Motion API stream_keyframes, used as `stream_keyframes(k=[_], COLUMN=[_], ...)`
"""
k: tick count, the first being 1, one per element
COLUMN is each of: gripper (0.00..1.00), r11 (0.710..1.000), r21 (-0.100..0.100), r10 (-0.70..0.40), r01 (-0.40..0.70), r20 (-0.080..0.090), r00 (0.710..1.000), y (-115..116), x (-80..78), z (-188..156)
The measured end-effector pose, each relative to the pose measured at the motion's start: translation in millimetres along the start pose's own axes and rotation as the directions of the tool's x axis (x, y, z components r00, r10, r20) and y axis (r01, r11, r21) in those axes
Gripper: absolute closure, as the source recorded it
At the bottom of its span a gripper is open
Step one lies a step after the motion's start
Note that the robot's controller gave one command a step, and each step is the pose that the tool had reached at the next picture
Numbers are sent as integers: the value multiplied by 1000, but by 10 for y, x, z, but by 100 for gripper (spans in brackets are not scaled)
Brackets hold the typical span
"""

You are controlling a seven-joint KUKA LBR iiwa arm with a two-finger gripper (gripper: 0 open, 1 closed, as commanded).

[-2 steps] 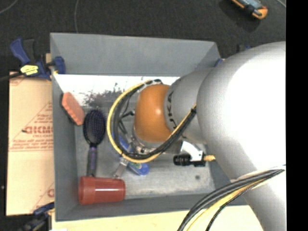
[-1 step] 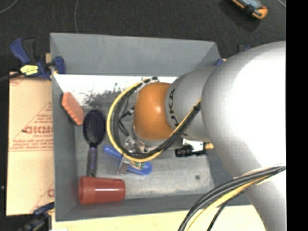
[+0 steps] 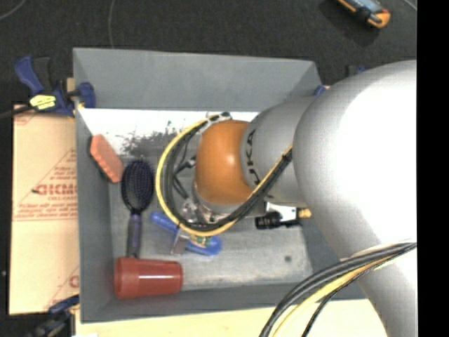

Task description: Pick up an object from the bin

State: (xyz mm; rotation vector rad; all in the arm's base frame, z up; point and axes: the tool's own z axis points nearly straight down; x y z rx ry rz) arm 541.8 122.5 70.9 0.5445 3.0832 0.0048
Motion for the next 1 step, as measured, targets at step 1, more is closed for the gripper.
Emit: stream_keyframes(k=[1], gripper=[100], r11=[1000], r21=[1], r10=[1], r01=[-1], r20=[-2], r00=[1000], y=[-8], x=[7], z=[-134])
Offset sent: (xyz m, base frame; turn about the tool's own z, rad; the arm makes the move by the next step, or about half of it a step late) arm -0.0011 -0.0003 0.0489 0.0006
